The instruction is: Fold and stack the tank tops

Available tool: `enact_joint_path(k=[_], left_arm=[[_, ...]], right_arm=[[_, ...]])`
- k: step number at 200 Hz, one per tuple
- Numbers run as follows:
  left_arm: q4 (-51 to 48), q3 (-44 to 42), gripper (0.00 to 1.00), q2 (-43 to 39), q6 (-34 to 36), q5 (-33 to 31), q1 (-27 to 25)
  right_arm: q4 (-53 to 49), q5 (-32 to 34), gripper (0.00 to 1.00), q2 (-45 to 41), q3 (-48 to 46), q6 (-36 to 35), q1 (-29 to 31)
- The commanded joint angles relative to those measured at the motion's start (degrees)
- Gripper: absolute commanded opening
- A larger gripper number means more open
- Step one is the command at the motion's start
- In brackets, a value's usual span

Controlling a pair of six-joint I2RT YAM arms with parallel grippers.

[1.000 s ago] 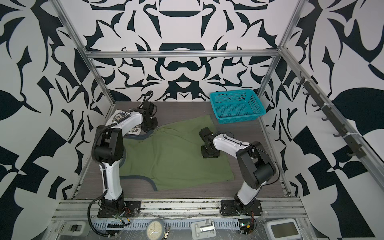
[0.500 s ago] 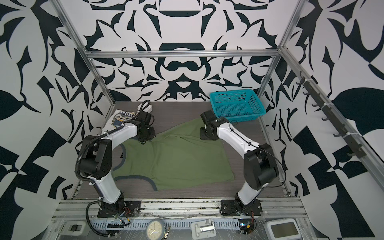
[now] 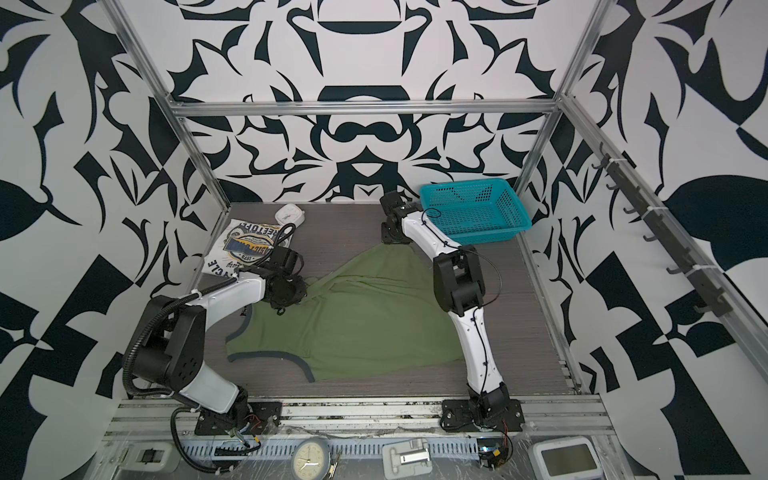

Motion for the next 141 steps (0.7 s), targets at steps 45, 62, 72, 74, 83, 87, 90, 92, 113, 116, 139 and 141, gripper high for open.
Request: enact_joint_path(k=[45,62,72,74,83,87,90,92,113,116,139,141], left_arm=[[1.9,0.1,0.0,1.4,-1.0,0.7,-0.5],[2.3,0.1,0.0,2.0,-1.2,0.7,-0.7],[2.3,0.1,0.0,2.3,-1.3,0.7,-0.8],[2.3,0.1,0.0,2.2,-1.3,0.7,-0.8],[2.4,0.1,0.0,2.4,-1.3,0.6,-0.9],[2.3,0.2,0.0,2.5,-1.3,0.6,-0.9],[2.4,0.1,0.0,2.5,-1.3,0.6,-0.8],[2.3,0.1,0.0,2.5,-1.3,0.6,-0.9],[2.3,0.3,0.0,2.6,-1.3,0.5,-1.0],[2.3,0.3,0.0,2.7,-1.3,0.5,-1.0],[2.3,0.5,0.0,2.5,-1.2,0.3,-0.9],[2.3,0.6,0.0,2.6,-1.1,0.2,-1.0]], right_arm=[[2.8,-3.4,0.57,4.9,8.0,-2.4,-2.8],[2.0,-3.8,0.58,7.5,10.5,-2.2,-2.9],[0.8,-4.0,0.57,9.1,12.7,-2.1,-2.9],[0.6,-4.1,0.57,9.5,13.2,-2.1,-2.9],[0.0,-4.3,0.57,10.7,14.7,-2.2,-2.8],[-0.2,-4.3,0.56,11.3,15.3,-2.2,-2.8],[-0.4,-4.4,0.56,11.7,15.7,-2.2,-2.9],[-0.4,-4.5,0.55,11.8,15.9,-2.2,-2.9],[-1.8,-4.7,0.5,13.8,18.2,-2.4,-2.9],[-2.0,-4.7,0.49,14.0,18.5,-2.5,-2.9],[-2.9,-4.4,0.34,13.7,17.9,-3.2,-2.9],[-2.8,-4.5,0.33,13.6,17.7,-3.3,-2.9]])
